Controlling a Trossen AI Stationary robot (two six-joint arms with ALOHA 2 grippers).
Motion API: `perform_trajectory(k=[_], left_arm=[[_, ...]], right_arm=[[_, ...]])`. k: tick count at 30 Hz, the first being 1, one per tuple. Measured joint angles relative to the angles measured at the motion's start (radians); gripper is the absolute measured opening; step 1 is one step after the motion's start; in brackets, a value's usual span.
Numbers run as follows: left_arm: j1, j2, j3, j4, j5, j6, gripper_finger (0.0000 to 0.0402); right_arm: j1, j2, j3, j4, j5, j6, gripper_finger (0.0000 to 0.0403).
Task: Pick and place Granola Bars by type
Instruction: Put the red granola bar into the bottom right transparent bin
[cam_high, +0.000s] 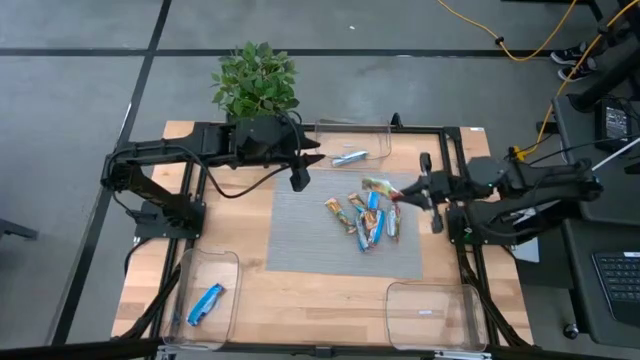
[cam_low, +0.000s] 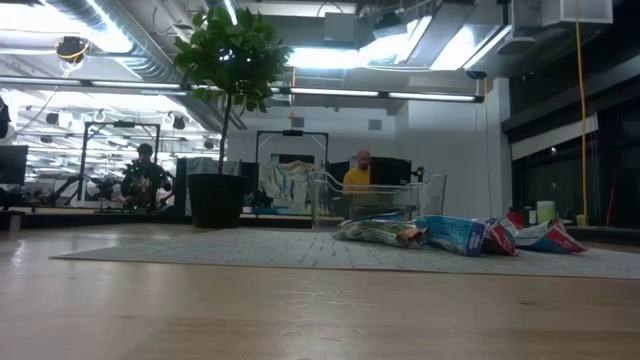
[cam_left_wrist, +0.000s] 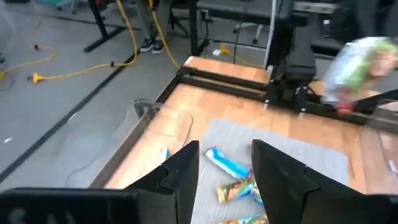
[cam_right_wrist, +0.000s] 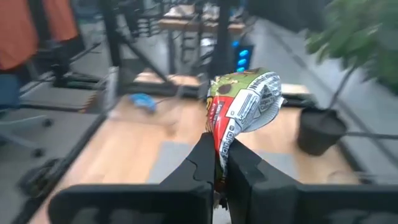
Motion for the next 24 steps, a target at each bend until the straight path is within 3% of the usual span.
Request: perform_trajectory(k=[4, 12, 18, 24], left_arm=[[0.0, 0.0, 0.0, -0.016, -0.025, -0.003, 0.0139], [0.0, 0.0, 0.0, -0.016, -0.028, 0.005, 0.0139], [0.0, 0.0, 0.0, -0.04, -0.028, 0.007, 0.0139], [0.0, 0.001, 0.0, -0.098, -0.029, 0.007, 0.0139]], right_arm=[[0.081, -0.033, 0.0, -0.076, 0.001, 0.108, 0.0033], [0.276, -0.039, 0.0, -0.225, -0.025, 0.415, 0.0016], [0.42, 0.001, 0.0, -0.277, -0.026, 0.684, 0.0029], [0.573, 0.086, 0.0, -0.283, -0.027, 0.899, 0.0016]])
